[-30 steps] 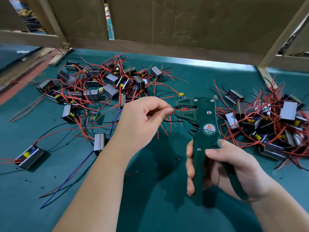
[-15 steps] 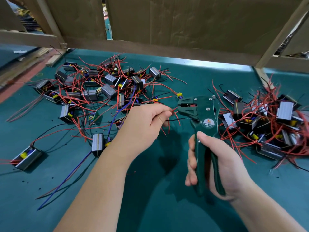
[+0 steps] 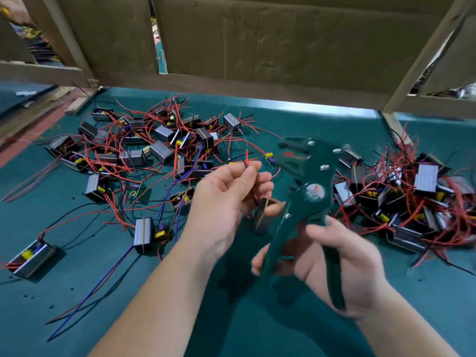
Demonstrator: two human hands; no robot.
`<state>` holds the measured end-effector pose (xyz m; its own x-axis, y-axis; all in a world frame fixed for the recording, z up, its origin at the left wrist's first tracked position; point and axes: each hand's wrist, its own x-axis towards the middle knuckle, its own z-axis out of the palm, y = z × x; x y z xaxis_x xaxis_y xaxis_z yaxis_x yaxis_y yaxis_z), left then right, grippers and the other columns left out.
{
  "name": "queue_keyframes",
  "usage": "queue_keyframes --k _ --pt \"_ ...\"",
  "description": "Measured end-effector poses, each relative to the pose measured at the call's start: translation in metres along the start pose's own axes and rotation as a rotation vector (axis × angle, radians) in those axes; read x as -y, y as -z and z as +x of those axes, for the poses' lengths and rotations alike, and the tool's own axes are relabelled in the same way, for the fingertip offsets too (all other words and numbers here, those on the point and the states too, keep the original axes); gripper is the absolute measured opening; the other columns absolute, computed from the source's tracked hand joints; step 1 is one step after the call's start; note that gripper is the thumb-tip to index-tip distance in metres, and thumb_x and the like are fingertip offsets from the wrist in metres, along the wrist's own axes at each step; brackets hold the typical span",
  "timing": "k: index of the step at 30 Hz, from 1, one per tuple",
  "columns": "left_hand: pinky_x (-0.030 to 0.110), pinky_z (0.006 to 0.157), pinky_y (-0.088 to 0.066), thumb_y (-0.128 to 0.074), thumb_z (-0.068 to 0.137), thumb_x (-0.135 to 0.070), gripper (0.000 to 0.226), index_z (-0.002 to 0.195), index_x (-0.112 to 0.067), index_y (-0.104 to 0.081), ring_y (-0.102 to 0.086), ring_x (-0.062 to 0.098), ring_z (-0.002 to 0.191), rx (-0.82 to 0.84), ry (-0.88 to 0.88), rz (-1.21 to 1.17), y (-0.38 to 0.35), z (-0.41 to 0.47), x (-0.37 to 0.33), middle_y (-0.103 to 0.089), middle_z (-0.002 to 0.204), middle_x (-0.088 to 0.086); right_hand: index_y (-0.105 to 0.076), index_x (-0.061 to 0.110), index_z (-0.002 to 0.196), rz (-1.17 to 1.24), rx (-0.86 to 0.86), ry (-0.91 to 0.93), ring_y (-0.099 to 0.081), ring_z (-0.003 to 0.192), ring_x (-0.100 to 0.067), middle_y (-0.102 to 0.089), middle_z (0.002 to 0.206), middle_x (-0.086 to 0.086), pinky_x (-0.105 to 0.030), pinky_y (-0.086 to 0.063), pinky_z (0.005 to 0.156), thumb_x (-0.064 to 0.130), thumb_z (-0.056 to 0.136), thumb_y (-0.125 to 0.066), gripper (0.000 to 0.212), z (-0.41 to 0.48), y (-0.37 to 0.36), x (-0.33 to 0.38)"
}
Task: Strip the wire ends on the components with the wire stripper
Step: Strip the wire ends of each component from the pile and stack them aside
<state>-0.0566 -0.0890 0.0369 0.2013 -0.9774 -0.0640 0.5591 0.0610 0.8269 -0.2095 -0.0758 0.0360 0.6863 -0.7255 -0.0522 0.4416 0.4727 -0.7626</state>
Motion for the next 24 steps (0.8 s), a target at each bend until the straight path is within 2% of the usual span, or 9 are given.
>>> queue_keyframes --k 2,4,6,8,10,14,17,22,24 --pt "0.016 0.036 -0.038 -0.051 0.092 -0.004 0.007 0.090 -0.004 -0.057 -0.057 0.011 0.045 0.027 0.033 -0.023 -0.004 -0.003 0.003 -0.065 0.062 0.007 -0.063 -0.004 0.113 -0.032 0.025 -0.074 -0.062 0.074 -0.045 -0.059 0.081 -0.032 -0.056 -0.050 0.071 0.028 0.058 -0.085 0.068 0.000 -0.003 -0.004" --pt "0.013 0.034 -0.031 -0.050 0.094 -0.003 0.009 0.089 -0.002 -0.057 -0.051 0.010 0.040 -0.001 0.062 -0.002 -0.003 -0.003 0.004 -0.062 0.060 0.009 -0.063 -0.003 0.114 -0.045 0.035 -0.111 -0.062 0.074 -0.045 -0.058 0.079 -0.032 -0.054 -0.050 0.070 0.027 0.058 -0.084 0.068 0.000 -0.005 -0.004" --pt "0.015 0.036 -0.039 -0.055 0.093 -0.011 0.016 0.084 -0.001 -0.063 -0.057 0.012 0.046 -0.071 0.064 0.027 0.000 0.000 0.002 -0.063 0.063 0.010 -0.063 -0.002 0.116 -0.039 0.042 -0.137 -0.062 0.073 -0.044 -0.059 0.078 -0.031 -0.054 -0.051 0.071 0.027 0.058 -0.084 0.067 0.000 -0.005 -0.003" --pt "0.020 0.047 -0.051 -0.061 0.088 -0.018 0.023 0.069 -0.008 -0.072 -0.063 0.013 0.053 -0.147 0.033 0.047 0.005 0.004 -0.002 -0.066 0.063 0.006 -0.062 0.000 0.117 -0.022 0.074 -0.179 -0.063 0.074 -0.043 -0.059 0.080 -0.027 -0.053 -0.051 0.072 0.027 0.060 -0.082 0.066 0.000 -0.004 -0.001" --pt "0.023 0.053 -0.055 -0.061 0.090 -0.016 0.031 0.061 -0.011 -0.072 -0.065 0.012 0.055 -0.219 0.001 0.059 0.010 0.007 -0.009 -0.069 0.064 0.004 -0.062 0.002 0.117 -0.027 0.115 -0.219 -0.064 0.076 -0.042 -0.058 0.082 -0.021 -0.049 -0.052 0.072 0.026 0.063 -0.080 0.062 -0.002 -0.004 -0.001" --pt "0.019 0.049 -0.051 -0.058 0.094 -0.011 0.022 0.073 -0.010 -0.066 -0.067 0.011 0.055 -0.314 -0.090 0.091 0.020 0.010 -0.019 -0.070 0.062 0.000 -0.060 0.004 0.114 -0.038 0.191 -0.263 -0.064 0.079 -0.041 -0.054 0.084 -0.018 -0.046 -0.051 0.072 0.017 0.068 -0.071 0.050 -0.005 -0.005 0.002" --pt "0.019 0.052 -0.053 -0.057 0.094 -0.009 0.019 0.076 -0.007 -0.064 -0.068 0.012 0.055 -0.308 -0.173 0.094 0.023 0.010 -0.021 -0.071 0.063 0.002 -0.060 0.006 0.112 -0.014 0.212 -0.253 -0.064 0.080 -0.042 -0.055 0.085 -0.019 -0.047 -0.051 0.075 0.010 0.070 -0.062 0.042 -0.007 -0.002 0.005" --pt "0.023 0.061 -0.056 -0.054 0.097 -0.015 0.017 0.082 -0.010 -0.062 -0.068 0.012 0.062 -0.443 -0.289 -0.009 0.037 0.014 -0.033 -0.070 0.065 0.000 -0.061 0.006 0.112 0.007 0.247 -0.212 -0.063 0.079 -0.042 -0.057 0.087 -0.021 -0.061 -0.038 0.083 0.015 0.071 -0.068 0.042 -0.015 0.011 0.021" --pt "0.022 0.062 -0.055 -0.054 0.097 -0.019 0.017 0.084 -0.012 -0.062 -0.068 0.010 0.064 -0.517 -0.335 -0.042 0.054 0.020 -0.048 -0.071 0.067 -0.002 -0.061 0.003 0.114 -0.019 0.236 -0.124 -0.063 0.079 -0.044 -0.058 0.091 -0.021 -0.058 -0.043 0.080 0.016 0.072 -0.071 0.045 -0.020 0.014 0.028"
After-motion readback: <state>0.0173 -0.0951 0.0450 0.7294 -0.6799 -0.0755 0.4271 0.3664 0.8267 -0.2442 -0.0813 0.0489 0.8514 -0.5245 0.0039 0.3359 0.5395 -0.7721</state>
